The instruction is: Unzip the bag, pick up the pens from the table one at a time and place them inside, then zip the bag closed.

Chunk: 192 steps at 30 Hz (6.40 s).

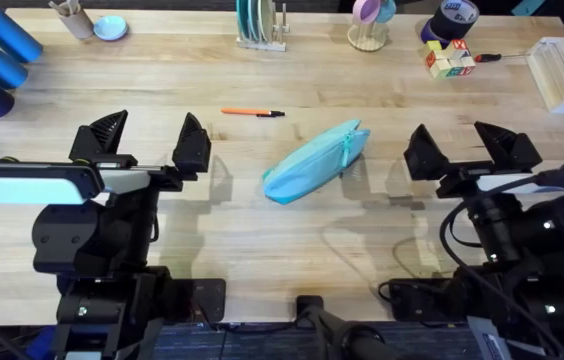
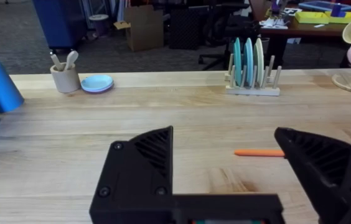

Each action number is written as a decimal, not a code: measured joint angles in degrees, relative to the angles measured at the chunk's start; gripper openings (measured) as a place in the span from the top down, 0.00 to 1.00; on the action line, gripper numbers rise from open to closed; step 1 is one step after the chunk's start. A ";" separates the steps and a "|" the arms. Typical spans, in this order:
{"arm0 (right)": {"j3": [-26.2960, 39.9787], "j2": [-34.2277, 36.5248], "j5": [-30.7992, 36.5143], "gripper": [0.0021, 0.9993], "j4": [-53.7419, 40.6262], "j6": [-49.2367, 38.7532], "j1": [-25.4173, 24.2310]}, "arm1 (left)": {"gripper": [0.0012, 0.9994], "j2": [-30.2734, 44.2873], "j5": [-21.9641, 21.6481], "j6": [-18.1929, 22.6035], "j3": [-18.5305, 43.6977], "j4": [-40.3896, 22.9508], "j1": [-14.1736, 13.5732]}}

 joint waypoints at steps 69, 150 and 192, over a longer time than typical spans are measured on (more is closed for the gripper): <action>41.75 32.11 -13.31 0.00 -35.69 1.97 0.02 | 0.00 63.73 44.40 52.33 49.35 -61.03 -11.53; 41.76 35.05 -23.78 0.00 -45.31 24.12 0.02 | 0.96 79.52 37.68 46.86 49.37 -43.56 -20.35; 41.77 68.13 -23.70 0.67 -22.51 24.38 14.32 | 0.96 79.52 37.48 46.86 49.37 -43.56 -20.33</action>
